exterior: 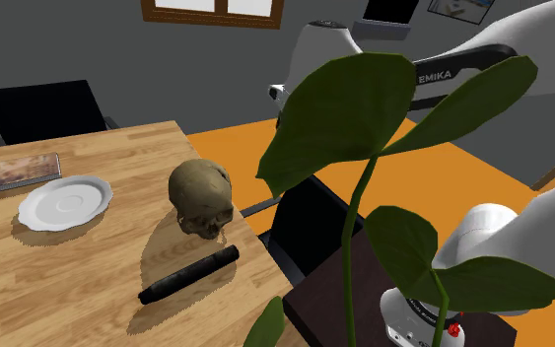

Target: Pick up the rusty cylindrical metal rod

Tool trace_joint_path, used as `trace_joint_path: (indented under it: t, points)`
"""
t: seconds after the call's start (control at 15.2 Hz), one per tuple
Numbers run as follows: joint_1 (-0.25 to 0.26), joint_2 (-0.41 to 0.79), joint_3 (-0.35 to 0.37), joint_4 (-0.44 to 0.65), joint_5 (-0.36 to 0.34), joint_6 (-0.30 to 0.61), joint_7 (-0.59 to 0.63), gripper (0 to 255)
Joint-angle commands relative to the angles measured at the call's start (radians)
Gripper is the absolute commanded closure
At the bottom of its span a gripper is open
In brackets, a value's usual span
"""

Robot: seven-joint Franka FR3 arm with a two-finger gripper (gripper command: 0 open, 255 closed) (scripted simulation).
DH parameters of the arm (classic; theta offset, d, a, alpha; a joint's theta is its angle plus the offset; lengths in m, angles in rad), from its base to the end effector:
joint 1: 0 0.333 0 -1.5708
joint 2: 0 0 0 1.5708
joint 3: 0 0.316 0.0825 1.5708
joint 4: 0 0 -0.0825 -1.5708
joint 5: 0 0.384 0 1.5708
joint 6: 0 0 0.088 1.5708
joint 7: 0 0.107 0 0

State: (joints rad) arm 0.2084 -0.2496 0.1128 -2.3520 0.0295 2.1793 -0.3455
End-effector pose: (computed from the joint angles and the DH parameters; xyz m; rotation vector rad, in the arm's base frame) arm 0.4460 0.1509 0.4353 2.9720 0.9987 0.1185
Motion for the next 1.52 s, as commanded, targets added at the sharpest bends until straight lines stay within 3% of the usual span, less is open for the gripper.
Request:
trace_joint_path:
  t: [0.0, 0.59, 1.45]
  points:
    - [0.016, 0.070, 0.019, 0.016, -0.007, 0.050, -0.010, 0]
    - [0.080, 0.347, 0.085, 0.098, -0.076, 0.218, -0.047, 0]
    - [0.219, 0.752, 0.115, 0.301, -0.262, 0.365, -0.055, 0]
